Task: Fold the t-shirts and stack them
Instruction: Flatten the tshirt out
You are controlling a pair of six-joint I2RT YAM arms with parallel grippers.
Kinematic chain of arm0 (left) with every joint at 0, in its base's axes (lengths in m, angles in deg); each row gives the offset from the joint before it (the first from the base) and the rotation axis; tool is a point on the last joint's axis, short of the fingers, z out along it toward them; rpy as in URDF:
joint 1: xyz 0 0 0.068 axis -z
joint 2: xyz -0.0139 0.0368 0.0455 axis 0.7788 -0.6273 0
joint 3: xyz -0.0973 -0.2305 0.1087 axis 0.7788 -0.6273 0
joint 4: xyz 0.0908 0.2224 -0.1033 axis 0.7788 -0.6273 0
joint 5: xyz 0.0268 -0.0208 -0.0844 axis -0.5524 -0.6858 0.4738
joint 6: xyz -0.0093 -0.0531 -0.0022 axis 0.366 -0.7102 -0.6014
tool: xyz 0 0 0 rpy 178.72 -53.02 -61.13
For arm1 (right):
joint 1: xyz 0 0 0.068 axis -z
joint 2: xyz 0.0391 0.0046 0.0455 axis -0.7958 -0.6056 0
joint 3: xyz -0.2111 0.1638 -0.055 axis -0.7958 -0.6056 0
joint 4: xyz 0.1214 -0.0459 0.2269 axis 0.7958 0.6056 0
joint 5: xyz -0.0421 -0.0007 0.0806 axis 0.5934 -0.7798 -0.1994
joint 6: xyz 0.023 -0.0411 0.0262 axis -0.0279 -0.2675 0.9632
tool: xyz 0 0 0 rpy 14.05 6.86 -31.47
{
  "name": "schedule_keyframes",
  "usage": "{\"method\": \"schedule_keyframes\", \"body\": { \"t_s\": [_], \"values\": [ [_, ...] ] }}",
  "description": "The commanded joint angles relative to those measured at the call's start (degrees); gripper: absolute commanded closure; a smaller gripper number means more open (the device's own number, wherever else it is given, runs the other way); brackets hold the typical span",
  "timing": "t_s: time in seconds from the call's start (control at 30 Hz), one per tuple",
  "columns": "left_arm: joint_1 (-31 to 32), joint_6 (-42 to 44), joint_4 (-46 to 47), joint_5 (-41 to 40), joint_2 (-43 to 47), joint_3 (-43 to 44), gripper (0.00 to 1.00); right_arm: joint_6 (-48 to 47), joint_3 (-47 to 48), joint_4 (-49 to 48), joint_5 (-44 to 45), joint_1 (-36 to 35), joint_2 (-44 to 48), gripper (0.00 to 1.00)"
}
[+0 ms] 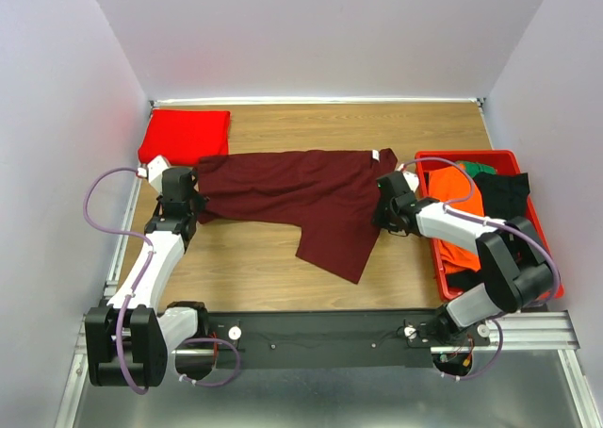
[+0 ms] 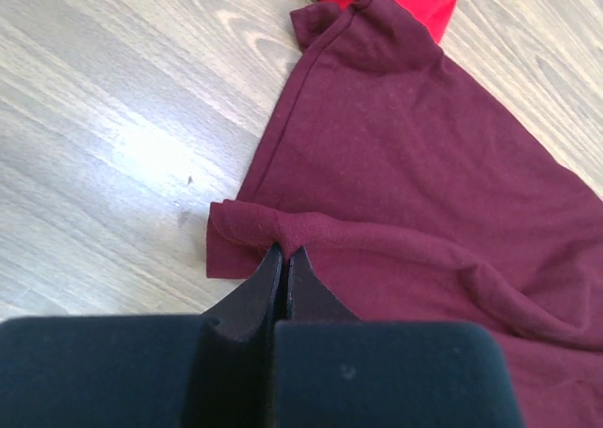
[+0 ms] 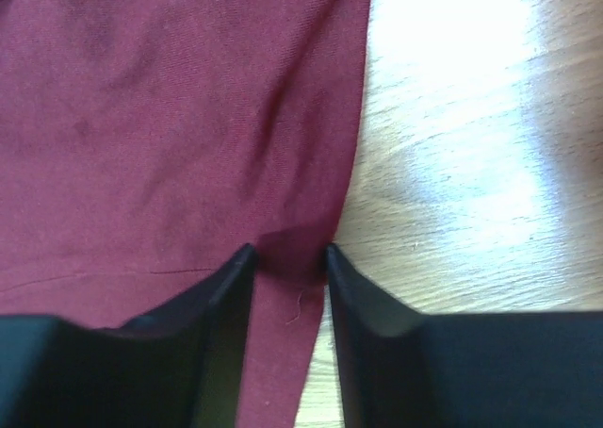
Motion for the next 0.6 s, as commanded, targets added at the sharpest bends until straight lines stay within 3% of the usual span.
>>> {"method": "schedule_keyframes", "body": {
  "t_s": [0.0,0.03,0.07,0.17,0.57],
  "values": [
    [-0.3,0.1,1.7,1.4,0.5,-0.4,1.00,1.4,0.3,0.3,1.7,-0.2,-1.7,0.67],
    [-0.3,0.1,2.2,1.7,0.6,-0.5,1.00,1.2,0.6,0.3,1.6,-0.2,-2.1,0.72],
    [-0.3,0.2,2.6,2.0,0.6,-0.5,1.00,0.7,1.5,0.3,1.8,-0.2,-2.2,0.83],
    [-0.3,0.7,3.6,3.2,0.6,-0.2,1.00,-1.0,4.0,0.7,2.9,-0.2,-1.4,0.99],
    [-0.3,10.2,1.7,7.5,5.5,12.5,1.00,-9.1,28.4,15.8,10.8,1.6,13.9,1.00]
  ]
}}
